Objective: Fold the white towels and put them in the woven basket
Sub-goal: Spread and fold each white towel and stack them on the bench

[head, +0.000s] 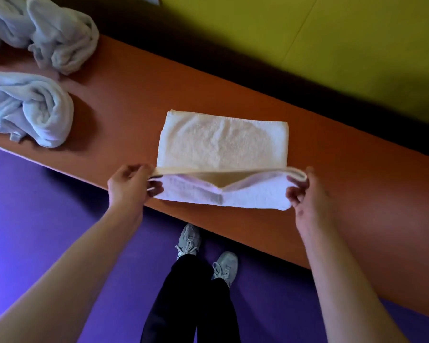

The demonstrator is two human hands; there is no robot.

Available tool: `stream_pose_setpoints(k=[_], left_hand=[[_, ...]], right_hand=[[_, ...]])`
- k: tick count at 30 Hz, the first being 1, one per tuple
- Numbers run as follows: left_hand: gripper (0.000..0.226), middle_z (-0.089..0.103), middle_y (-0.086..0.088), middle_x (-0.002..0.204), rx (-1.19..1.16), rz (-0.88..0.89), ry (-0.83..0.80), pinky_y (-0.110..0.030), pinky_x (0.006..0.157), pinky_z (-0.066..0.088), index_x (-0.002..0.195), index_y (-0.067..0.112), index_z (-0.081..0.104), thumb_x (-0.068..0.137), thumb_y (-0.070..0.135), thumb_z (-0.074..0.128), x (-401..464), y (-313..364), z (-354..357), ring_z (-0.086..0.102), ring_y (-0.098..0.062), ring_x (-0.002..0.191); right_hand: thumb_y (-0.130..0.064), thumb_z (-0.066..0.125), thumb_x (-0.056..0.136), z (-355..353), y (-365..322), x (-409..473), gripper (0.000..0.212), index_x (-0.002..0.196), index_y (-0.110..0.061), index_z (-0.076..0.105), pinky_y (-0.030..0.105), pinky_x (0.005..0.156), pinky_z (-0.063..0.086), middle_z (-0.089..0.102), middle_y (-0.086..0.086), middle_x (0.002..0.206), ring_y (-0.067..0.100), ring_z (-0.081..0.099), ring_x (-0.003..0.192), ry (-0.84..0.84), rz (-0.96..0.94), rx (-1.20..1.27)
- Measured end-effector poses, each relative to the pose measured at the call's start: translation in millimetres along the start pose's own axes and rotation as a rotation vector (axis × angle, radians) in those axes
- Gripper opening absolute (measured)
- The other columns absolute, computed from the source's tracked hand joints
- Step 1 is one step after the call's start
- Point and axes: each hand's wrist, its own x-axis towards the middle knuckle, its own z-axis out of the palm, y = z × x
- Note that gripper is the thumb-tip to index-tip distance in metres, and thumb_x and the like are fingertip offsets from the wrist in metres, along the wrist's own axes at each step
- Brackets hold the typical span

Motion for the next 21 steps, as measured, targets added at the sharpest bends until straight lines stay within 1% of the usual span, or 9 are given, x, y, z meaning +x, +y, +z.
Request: stream_pose_setpoints(k=[4, 8, 11, 13, 14, 15, 17, 19, 21], left_hand=[[0.009, 0.076, -0.019, 0.083, -0.089, -0.028, 0.007, -0.031, 0.061, 0.057, 0.088, 0.006, 0.059, 0.088, 0.011, 0.066, 37, 35, 40, 0.063, -0.025, 0.057], [0.016, 0.077, -0.014, 0.079, -0.044, -0.024, 0.035, -0.030, 0.059, 0.059, 0.101, 0.002, 0.065, 0.090, 0.014, 0.066, 71, 53, 76, 0.070, -0.022, 0.061], [0.017, 0.077, -0.012, 0.077, -0.019, -0.062, 0.080, -0.027, 0.054, 0.058, 0.098, 0.002, 0.066, 0.092, 0.018, 0.064, 89, 59, 96, 0.070, -0.021, 0.061], [0.024, 0.077, -0.011, 0.085, -0.027, -0.076, 0.058, -0.028, 0.057, 0.059, 0.108, 0.003, 0.066, 0.093, 0.021, 0.062, 99, 58, 102, 0.072, -0.021, 0.066], [0.032, 0.076, -0.011, 0.095, -0.024, -0.062, 0.018, -0.030, 0.062, 0.061, 0.119, 0.005, 0.063, 0.093, 0.023, 0.062, 102, 55, 104, 0.073, -0.020, 0.074], [0.040, 0.073, -0.009, 0.108, 0.032, -0.015, -0.031, -0.033, 0.068, 0.063, 0.131, 0.011, 0.056, 0.094, 0.025, 0.062, 104, 50, 105, 0.074, -0.020, 0.082], [0.052, 0.062, -0.003, 0.128, 0.334, 0.209, -0.131, -0.037, 0.079, 0.062, 0.143, 0.028, 0.041, 0.096, 0.031, 0.062, 102, 35, 104, 0.071, -0.017, 0.096], [0.048, 0.057, -0.001, 0.137, 0.638, 0.516, -0.241, -0.037, 0.084, 0.057, 0.143, 0.029, 0.042, 0.099, 0.031, 0.060, 90, 13, 103, 0.064, -0.017, 0.108], [0.041, 0.056, -0.004, 0.138, 0.883, 0.833, -0.371, -0.042, 0.089, 0.054, 0.140, 0.024, 0.052, 0.099, 0.027, 0.057, 73, -13, 106, 0.058, -0.026, 0.114]], right_hand=[[-0.016, 0.047, 0.098, 35, -28, 23, 0.019, 0.106, -0.015, 0.064, 0.029, 0.070, 0.057, 0.078, 0.002, 0.104, 0.017, 0.074, 0.080, -0.148, -0.024, 0.034], [-0.008, 0.050, 0.096, 62, -37, 54, 0.031, 0.125, -0.012, 0.060, 0.035, 0.075, 0.061, 0.077, 0.001, 0.109, 0.020, 0.078, 0.083, -0.118, -0.092, -0.108], [-0.009, 0.056, 0.094, 72, -35, 76, 0.028, 0.122, -0.012, 0.062, 0.033, 0.073, 0.062, 0.075, 0.004, 0.113, 0.019, 0.078, 0.081, -0.098, -0.071, -0.147], [-0.009, 0.057, 0.093, 76, -32, 87, 0.029, 0.122, -0.012, 0.062, 0.032, 0.074, 0.062, 0.073, 0.005, 0.117, 0.018, 0.077, 0.085, -0.086, -0.072, -0.173], [-0.009, 0.057, 0.093, 78, -30, 91, 0.038, 0.131, -0.012, 0.057, 0.032, 0.076, 0.061, 0.071, 0.005, 0.121, 0.019, 0.076, 0.092, -0.088, -0.088, -0.195], [-0.010, 0.058, 0.093, 79, -27, 97, 0.050, 0.142, -0.015, 0.048, 0.033, 0.082, 0.060, 0.067, 0.003, 0.125, 0.019, 0.073, 0.102, -0.090, -0.121, -0.244], [-0.014, 0.058, 0.094, 80, -19, 101, 0.067, 0.154, -0.024, 0.030, 0.037, 0.096, 0.054, 0.059, -0.003, 0.129, 0.019, 0.062, 0.119, -0.088, -0.251, -0.426], [-0.018, 0.060, 0.095, 78, -10, 99, 0.068, 0.155, -0.026, 0.029, 0.040, 0.104, 0.049, 0.055, -0.001, 0.138, 0.018, 0.054, 0.129, -0.106, -0.474, -0.671], [-0.022, 0.063, 0.095, 76, -4, 99, 0.065, 0.154, -0.026, 0.034, 0.042, 0.114, 0.040, 0.048, 0.001, 0.152, 0.021, 0.044, 0.141, -0.141, -0.769, -1.031]])
